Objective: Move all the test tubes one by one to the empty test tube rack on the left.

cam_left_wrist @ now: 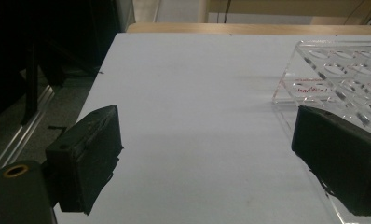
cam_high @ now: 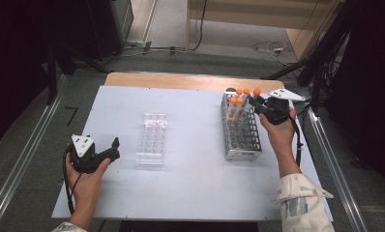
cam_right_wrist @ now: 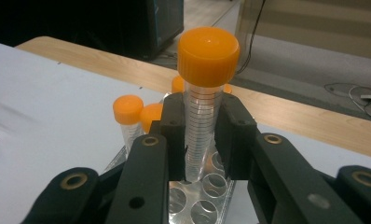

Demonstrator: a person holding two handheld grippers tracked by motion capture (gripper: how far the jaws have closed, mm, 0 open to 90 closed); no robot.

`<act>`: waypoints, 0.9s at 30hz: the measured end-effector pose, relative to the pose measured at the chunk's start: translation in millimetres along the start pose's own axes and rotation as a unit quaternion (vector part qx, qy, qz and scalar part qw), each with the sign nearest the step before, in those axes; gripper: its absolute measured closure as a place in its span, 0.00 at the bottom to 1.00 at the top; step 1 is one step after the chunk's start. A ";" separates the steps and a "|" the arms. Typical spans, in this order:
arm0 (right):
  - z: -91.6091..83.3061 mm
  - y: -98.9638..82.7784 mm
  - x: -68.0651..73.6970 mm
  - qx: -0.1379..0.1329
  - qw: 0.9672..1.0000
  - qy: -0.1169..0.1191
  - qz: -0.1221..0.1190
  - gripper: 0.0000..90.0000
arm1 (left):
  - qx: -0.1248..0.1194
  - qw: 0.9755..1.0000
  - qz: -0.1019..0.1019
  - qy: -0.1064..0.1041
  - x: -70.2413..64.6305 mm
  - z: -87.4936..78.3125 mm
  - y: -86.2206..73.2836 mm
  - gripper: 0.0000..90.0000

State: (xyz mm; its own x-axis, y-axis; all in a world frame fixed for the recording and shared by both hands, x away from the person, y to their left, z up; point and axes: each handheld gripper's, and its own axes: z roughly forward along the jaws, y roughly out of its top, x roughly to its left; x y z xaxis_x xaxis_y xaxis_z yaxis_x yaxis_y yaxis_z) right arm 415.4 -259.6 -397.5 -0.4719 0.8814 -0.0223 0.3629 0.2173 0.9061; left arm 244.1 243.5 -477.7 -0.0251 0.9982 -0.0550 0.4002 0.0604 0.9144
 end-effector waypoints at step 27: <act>1.8 -2.7 113.6 0.017 0.989 0.127 -0.072 0.80 | -0.034 0.992 -0.007 -0.118 -72.8 26.4 58.8 0.15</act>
State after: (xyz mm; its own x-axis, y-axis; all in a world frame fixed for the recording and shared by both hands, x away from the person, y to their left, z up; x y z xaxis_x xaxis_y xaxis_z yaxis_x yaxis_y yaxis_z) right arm 362.2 -159.2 -403.2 -0.7050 0.7081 -0.0392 0.3031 0.3508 0.8860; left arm 293.6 174.4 -430.5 0.1877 0.9702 -0.1532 0.3383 0.0826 0.9374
